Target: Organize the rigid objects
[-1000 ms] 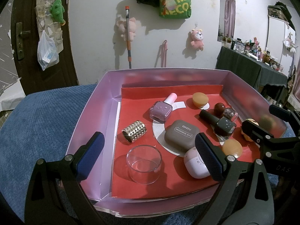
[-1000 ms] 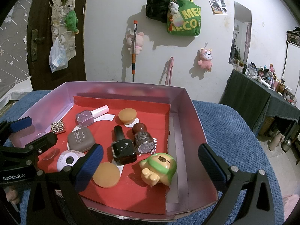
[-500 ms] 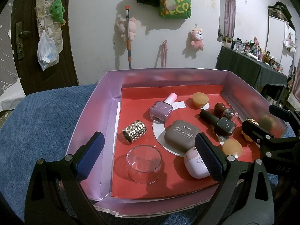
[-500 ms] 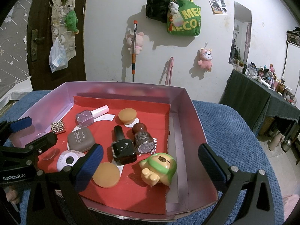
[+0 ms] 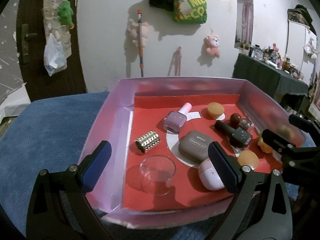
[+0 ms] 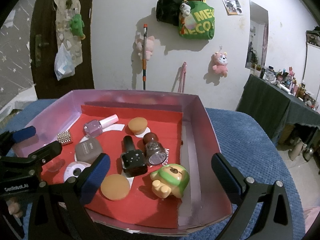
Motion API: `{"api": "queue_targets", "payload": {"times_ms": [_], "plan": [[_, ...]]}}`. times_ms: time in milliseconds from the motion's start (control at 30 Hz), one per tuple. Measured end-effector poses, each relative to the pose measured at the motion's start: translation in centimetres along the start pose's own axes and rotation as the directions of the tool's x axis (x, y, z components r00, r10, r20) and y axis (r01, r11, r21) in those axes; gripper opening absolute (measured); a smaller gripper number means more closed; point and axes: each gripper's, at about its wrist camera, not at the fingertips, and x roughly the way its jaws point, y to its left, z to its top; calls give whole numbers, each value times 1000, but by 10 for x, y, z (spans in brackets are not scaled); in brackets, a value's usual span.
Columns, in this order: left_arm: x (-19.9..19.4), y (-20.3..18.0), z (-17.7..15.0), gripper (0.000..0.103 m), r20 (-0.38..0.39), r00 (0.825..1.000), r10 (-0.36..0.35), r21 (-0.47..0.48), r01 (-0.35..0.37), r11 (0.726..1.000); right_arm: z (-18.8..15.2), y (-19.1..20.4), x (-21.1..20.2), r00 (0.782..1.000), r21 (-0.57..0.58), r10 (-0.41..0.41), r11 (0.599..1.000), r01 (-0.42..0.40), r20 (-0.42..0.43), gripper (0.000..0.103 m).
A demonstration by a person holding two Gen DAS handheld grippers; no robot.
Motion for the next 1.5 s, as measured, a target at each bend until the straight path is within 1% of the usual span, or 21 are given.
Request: {"api": "queue_targets", "payload": {"times_ms": [67, 133, 200, 267, 300, 400, 500, 600, 733, 800, 833, 1000, 1500], "plan": [[-10, 1, -2, 99, -12, 1000, -14, -7, 14, 1000, -2, -1, -7, 1000, 5, -1, 1000, 1, 5, 103], [-25, 1, -6, 99, -4, 1000, -24, -3, 24, 1000, -3, 0, -23, 1000, 1, 16, 1000, -16, 3, 103], [-41, -2, -11, 99, -6, 1000, -18, 8, 18, 1000, -5, 1, -43, 1000, 1, 20, 1000, -20, 23, 103], [-55, -4, -20, 99, -25, 999, -22, 5, 22, 1000, -7, 4, -61, 999, -1, 34, 999, -34, 24, 103], [-60, -5, -25, 99, -39, 999, -31, 0, 31, 1000, -11, 5, -70, 999, -1, 43, 999, -43, 10, 103], [-65, -7, -39, 99, -94, 995, -30, -3, 30, 1000, -29, 8, -80, 997, -2, 41, 999, -42, -60, 103], [-61, -11, -54, 99, -158, 987, -16, 9, 17, 1000, -46, 11, -73, 988, -17, 18, 1000, -21, -156, 103], [-54, -14, -66, 99, -220, 975, -7, 13, 10, 1000, -65, 6, -61, 963, 30, 23, 999, -16, -269, 103], [-45, -14, -77, 99, -284, 959, 23, 6, -23, 1000, -79, 3, -54, 946, 36, -3, 999, 16, -324, 103], [-41, -12, -81, 99, -317, 948, 27, -4, -30, 1000, -83, 2, -51, 937, 39, -3, 999, 17, -348, 103], [-42, -11, -82, 99, -310, 950, 27, -8, -31, 999, -85, 1, -50, 932, 41, 2, 999, 14, -363, 103], [-44, -11, -83, 103, -320, 946, 49, -7, -54, 999, -85, -1, -52, 931, 50, -10, 998, 30, -364, 103], [-42, -10, -82, 103, -323, 946, 39, -17, -47, 999, -81, 2, -47, 931, 54, -12, 998, 34, -366, 103]]}}
